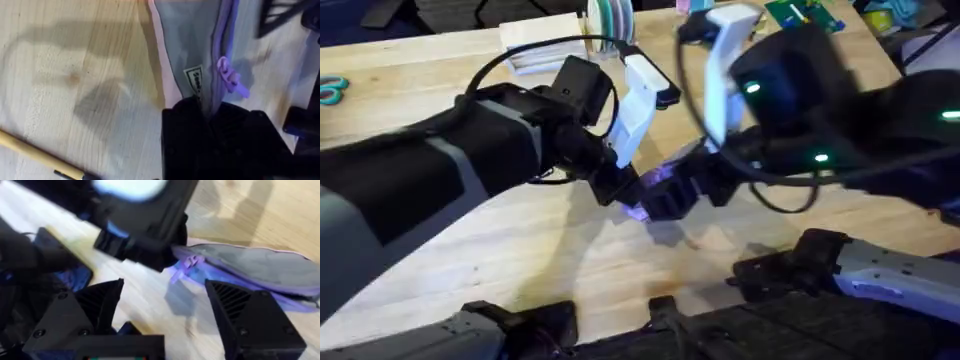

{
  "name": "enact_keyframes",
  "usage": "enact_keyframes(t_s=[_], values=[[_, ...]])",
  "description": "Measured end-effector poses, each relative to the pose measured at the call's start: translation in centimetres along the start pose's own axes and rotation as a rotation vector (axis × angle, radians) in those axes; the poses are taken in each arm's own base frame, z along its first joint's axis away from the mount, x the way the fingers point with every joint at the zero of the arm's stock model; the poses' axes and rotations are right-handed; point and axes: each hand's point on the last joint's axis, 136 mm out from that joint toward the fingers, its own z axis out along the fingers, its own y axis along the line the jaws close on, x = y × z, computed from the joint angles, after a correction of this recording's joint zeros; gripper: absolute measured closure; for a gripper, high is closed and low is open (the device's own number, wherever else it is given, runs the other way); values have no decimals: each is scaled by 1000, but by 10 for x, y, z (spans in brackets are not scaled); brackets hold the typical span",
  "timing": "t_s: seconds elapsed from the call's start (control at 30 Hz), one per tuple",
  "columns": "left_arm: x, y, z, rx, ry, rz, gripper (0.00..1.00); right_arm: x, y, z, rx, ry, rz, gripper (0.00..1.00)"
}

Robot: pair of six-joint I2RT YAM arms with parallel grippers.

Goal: Unzip the bag, pick up the pens from the table one at a time and place them inside, then zip the bag closed.

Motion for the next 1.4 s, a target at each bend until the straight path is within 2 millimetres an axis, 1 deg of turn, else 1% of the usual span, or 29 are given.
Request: enact_keyframes(t_s=[0.07,0.1,0.17,0.2,0.23,0.3,0.33,0.37,0.4,0.47,0.7,0.83,0.9,0.97,1.1,1.13,1.27,1.4], values=[[0,0,0,-1,-1,-7,958,-2,1,-13,-9,-23,-4,5],[0,0,0,-1,-1,-12,958,-3,-3,-30,2,-53,1,4],[0,0,0,-1,-2,-12,955,-2,-8,-38,17,-64,4,4],[0,0,0,-1,-2,-11,877,-1,-11,-41,27,-64,4,4],[-1,0,0,0,-3,-12,740,0,-14,-43,36,-62,5,4],[-1,0,0,-1,-3,-13,413,3,-20,-46,54,-52,9,4],[-1,0,0,-1,-3,-14,278,4,-22,-47,63,-48,14,4],[-1,0,0,-1,-3,-14,115,4,-25,-48,70,-48,17,4],[-1,0,0,0,-3,-18,36,3,-27,-50,76,-50,17,4],[-1,0,0,0,-3,-18,10,-1,-29,-54,85,-61,6,4],[-6,4,0,-14,-26,-4,8,-20,-30,-70,109,-103,-77,4],[-9,10,-3,-30,-46,-7,7,-21,-33,-66,123,-42,-115,4],[-10,15,-8,-45,-60,-14,6,-23,-34,-63,127,-11,-137,4],[-13,20,-20,-74,-91,-17,7,-27,-35,-61,128,10,-177,4],[-22,30,-56,-161,-182,-17,7,-40,-35,-61,136,17,-295,4],[-23,44,-93,-259,-262,-37,7,-49,-48,-59,206,33,-442,4],[-18,56,-121,-339,-312,-69,8,-48,-62,-54,258,93,-583,4],[-13,63,-139,-394,-342,-91,8,-47,-69,-48,271,147,-725,4]])
